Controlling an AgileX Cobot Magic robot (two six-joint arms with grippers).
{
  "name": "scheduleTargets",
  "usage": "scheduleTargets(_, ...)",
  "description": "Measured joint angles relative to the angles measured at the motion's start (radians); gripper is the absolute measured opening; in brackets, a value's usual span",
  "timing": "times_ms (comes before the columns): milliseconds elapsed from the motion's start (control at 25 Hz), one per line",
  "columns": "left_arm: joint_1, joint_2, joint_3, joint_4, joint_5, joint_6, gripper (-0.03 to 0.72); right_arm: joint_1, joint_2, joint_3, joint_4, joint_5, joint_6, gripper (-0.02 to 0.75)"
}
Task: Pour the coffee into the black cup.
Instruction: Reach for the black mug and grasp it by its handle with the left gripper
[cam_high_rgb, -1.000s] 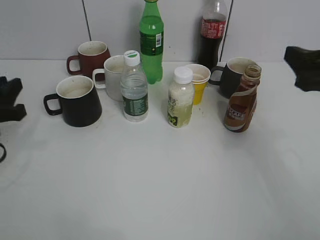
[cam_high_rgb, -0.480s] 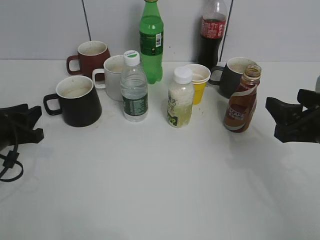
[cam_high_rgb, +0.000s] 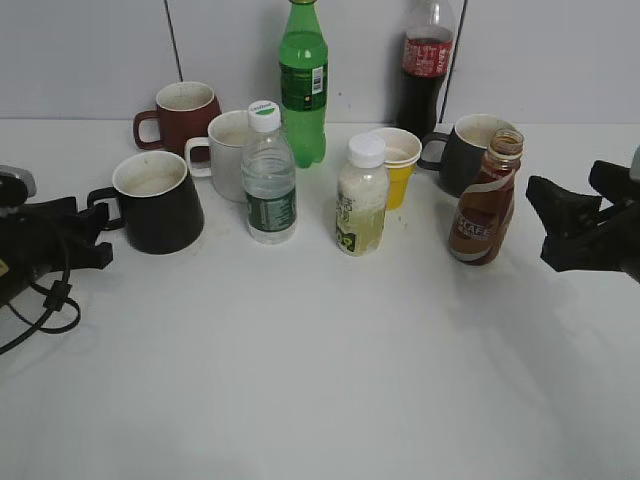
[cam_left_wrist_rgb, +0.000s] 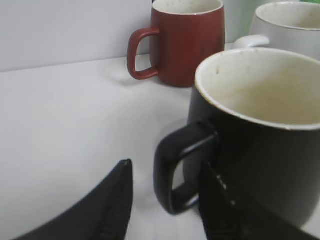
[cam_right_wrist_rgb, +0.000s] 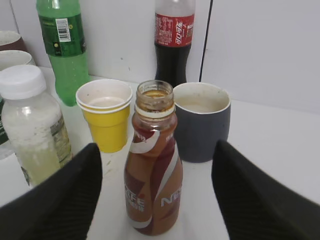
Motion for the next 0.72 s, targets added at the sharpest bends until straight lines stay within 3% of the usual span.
scheduleTargets(720, 0.0, 0.184, -0.24, -0.006, 0.004, 0.003, 0.306, 0.0, 0.006, 0.001, 0.006, -0.032, -0.007, 0.513)
